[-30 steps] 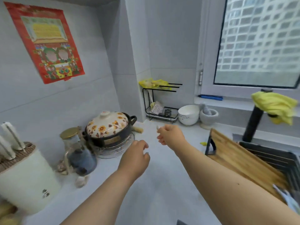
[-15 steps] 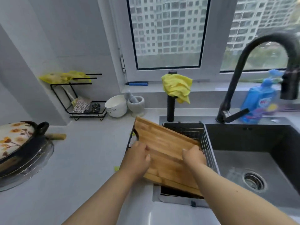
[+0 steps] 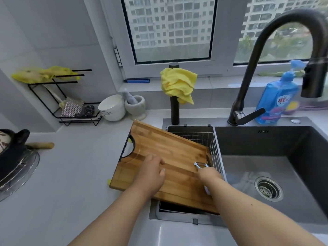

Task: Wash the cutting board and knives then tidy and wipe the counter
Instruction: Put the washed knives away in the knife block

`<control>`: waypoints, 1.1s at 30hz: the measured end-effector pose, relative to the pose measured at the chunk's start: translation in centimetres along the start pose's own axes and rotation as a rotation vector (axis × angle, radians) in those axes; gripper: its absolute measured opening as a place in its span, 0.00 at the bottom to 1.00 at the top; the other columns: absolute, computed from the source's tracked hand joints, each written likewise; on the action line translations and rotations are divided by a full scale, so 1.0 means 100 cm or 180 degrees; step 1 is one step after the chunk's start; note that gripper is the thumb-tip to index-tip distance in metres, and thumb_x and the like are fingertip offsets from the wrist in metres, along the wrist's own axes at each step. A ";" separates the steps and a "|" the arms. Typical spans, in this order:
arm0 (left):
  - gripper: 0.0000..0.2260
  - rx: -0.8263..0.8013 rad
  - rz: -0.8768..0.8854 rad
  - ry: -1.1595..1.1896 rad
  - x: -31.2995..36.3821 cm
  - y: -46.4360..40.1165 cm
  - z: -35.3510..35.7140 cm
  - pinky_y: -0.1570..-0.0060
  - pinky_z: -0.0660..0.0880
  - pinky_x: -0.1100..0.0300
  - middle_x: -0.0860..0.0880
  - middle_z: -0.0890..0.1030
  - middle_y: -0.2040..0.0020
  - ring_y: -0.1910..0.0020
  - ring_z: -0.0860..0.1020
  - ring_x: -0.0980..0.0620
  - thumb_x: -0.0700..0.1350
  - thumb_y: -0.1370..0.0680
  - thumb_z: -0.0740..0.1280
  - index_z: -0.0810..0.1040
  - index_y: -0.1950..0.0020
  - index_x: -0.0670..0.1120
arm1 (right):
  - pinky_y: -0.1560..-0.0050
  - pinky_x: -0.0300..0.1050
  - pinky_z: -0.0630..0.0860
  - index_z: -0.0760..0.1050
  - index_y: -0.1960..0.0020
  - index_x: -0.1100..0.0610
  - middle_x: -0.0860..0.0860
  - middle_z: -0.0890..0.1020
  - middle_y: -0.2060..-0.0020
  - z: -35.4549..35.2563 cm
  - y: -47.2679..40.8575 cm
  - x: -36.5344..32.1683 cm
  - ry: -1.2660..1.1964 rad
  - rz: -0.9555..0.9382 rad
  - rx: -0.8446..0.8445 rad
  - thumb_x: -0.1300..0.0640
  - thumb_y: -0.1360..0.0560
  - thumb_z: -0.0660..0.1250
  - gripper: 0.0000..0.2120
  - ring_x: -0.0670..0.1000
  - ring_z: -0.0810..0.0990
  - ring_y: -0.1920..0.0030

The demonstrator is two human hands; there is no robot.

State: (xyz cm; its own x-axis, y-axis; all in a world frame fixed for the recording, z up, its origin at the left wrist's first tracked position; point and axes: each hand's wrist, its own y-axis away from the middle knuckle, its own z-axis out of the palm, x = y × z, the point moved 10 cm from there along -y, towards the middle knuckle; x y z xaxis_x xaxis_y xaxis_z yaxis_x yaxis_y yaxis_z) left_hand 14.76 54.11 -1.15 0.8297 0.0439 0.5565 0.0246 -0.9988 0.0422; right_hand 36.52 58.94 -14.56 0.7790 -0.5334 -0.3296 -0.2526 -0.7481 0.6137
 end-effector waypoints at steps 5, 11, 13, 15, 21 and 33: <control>0.08 0.0007 0.0024 0.0046 0.004 -0.004 0.006 0.50 0.76 0.56 0.54 0.69 0.45 0.52 0.74 0.55 0.44 0.21 0.62 0.74 0.42 0.48 | 0.29 0.60 0.61 0.49 0.21 0.47 0.56 0.56 0.23 0.021 -0.010 -0.005 0.1508 0.0004 -0.0825 0.55 0.25 0.66 0.38 0.57 0.63 0.27; 0.07 0.0032 0.0039 0.0051 0.006 -0.007 0.012 0.52 0.75 0.60 0.53 0.71 0.47 0.53 0.73 0.56 0.44 0.21 0.62 0.75 0.44 0.48 | 0.41 0.55 0.73 0.24 0.29 0.36 0.57 0.41 0.22 0.024 -0.002 -0.007 0.1733 -0.0053 -0.0936 0.58 0.30 0.70 0.57 0.58 0.67 0.30; 0.07 0.0029 0.0050 0.0047 0.006 -0.008 0.014 0.51 0.74 0.60 0.53 0.71 0.48 0.53 0.73 0.55 0.44 0.22 0.62 0.75 0.45 0.49 | 0.49 0.51 0.75 0.25 0.28 0.38 0.57 0.52 0.23 0.030 -0.004 -0.009 0.1677 -0.0143 -0.1073 0.60 0.33 0.71 0.59 0.57 0.72 0.34; 0.06 0.0019 0.0039 0.0057 0.007 -0.008 0.017 0.50 0.75 0.59 0.53 0.71 0.48 0.53 0.73 0.55 0.44 0.22 0.63 0.75 0.46 0.49 | 0.56 0.50 0.77 0.24 0.28 0.38 0.57 0.59 0.24 0.034 -0.002 -0.011 0.1648 -0.0266 -0.1183 0.60 0.32 0.68 0.57 0.55 0.74 0.37; 0.05 -0.0030 -0.0022 0.0053 0.007 -0.009 0.021 0.49 0.77 0.52 0.53 0.71 0.48 0.54 0.74 0.53 0.44 0.23 0.63 0.75 0.48 0.50 | 0.33 0.53 0.67 0.38 0.21 0.49 0.59 0.57 0.24 0.027 -0.010 -0.009 0.1511 -0.0241 -0.0858 0.49 0.20 0.56 0.35 0.58 0.67 0.30; 0.06 0.0051 0.0037 0.0047 0.009 -0.003 0.018 0.47 0.75 0.56 0.52 0.72 0.48 0.52 0.74 0.54 0.43 0.22 0.63 0.76 0.46 0.49 | 0.31 0.50 0.66 0.39 0.22 0.58 0.58 0.63 0.26 0.018 0.014 0.005 0.0950 0.0029 -0.0867 0.40 0.22 0.59 0.42 0.59 0.66 0.28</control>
State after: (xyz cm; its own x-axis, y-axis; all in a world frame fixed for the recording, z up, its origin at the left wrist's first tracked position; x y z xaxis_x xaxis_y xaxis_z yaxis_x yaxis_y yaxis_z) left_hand 16.48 54.43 -2.22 0.8216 0.0325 0.5692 0.0240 -0.9995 0.0225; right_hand 35.58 56.90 -15.15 0.9200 -0.3714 -0.1251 -0.1301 -0.5905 0.7965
